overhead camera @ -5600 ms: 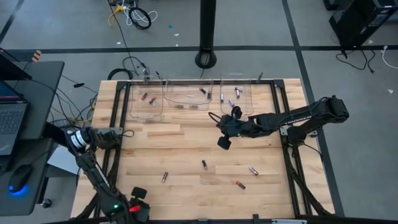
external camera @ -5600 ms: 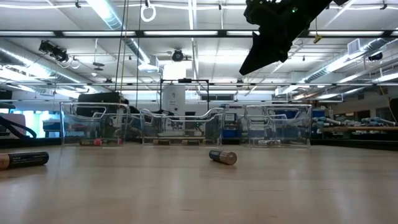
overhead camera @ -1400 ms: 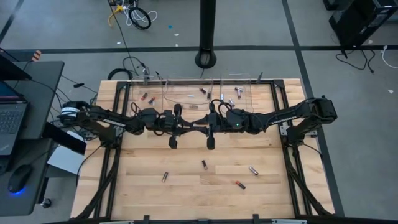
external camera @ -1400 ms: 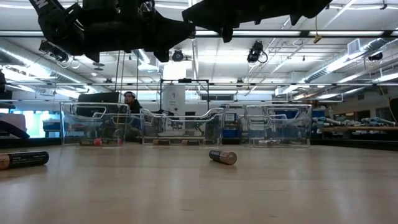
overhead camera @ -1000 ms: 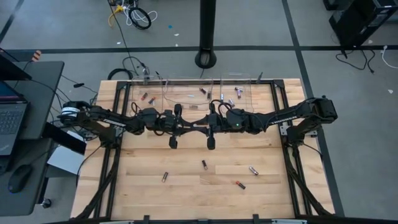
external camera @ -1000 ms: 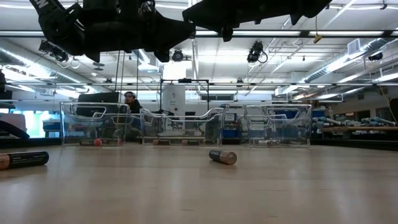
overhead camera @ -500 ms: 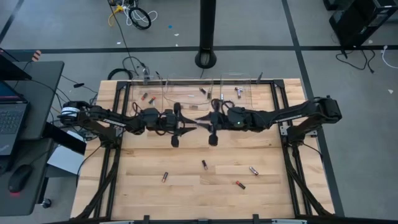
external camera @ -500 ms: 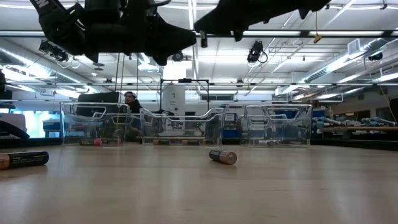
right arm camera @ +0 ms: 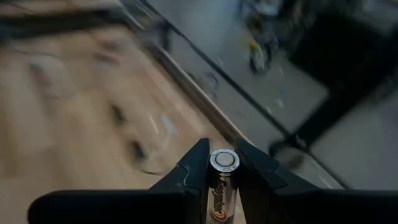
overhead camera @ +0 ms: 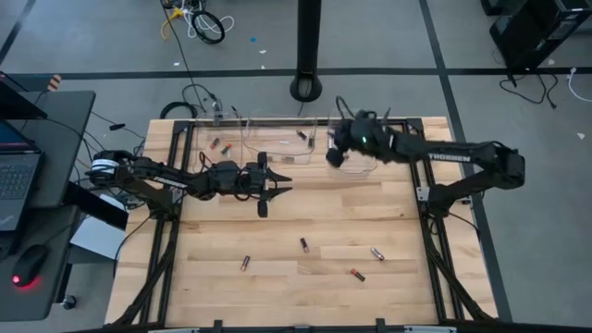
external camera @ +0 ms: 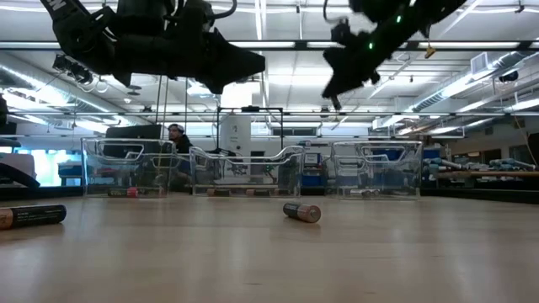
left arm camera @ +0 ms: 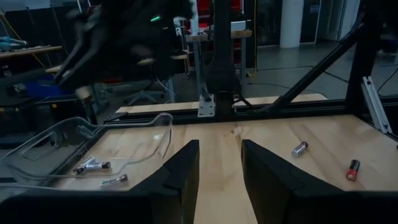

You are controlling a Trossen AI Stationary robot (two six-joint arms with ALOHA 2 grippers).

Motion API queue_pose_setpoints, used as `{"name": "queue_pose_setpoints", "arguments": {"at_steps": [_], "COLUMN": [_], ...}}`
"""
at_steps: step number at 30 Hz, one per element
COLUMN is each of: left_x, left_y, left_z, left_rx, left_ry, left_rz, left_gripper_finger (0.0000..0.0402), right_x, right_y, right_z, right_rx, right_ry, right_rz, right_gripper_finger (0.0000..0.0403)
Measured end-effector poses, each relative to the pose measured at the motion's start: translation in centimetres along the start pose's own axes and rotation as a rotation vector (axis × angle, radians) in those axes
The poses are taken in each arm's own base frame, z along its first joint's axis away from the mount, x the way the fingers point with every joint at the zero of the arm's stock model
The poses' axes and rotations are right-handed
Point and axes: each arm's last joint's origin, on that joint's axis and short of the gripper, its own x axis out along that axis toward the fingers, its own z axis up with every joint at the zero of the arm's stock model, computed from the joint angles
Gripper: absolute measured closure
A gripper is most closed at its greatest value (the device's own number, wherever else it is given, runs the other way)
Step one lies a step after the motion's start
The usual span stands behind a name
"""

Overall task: Sort batteries
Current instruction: Put the silver battery into the right transparent bin, then put the black battery into the right transparent bin

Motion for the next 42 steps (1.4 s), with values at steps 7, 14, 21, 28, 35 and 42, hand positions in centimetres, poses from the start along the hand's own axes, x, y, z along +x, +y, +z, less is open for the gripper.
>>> {"name": "queue_pose_setpoints", "arguments": {"at_steps": [7,14,21,28,35,42], "left_x": [0.0,0.0,0.0,0.0,0.0,0.0], "left_y": [0.0,0.0,0.0,0.0,0.0,-0.1], "left_z": [-0.1,-0.2,-0.2,-0.2,-0.2,-0.3], "left_rx": [0.000,-0.002,-0.005,-0.006,-0.005,0.026], "left_ry": [0.011,0.014,0.014,0.014,0.014,0.023], "left_rz": [-0.001,-0.006,-0.008,-0.008,-0.009,-0.022], "left_gripper_finger": [0.0275,0.0275,0.0274,0.0274,0.0274,0.0274], "right_x": [5.4,9.6,11.8,12.5,12.0,9.1], "right_y": [-5.0,-7.6,-8.1,-8.7,-9.0,-8.8], "right_z": [-3.2,-7.6,-10.4,-11.2,-11.0,-8.0], "right_rx": [0.110,0.207,0.216,0.221,0.234,0.209], "right_ry": [0.219,0.433,0.549,0.578,0.572,0.485], "right_rz": [-0.037,-0.048,-0.065,-0.092,-0.092,-0.090], "right_gripper_finger": [0.0335,0.0335,0.0335,0.0322,0.0286,0.0258]}}
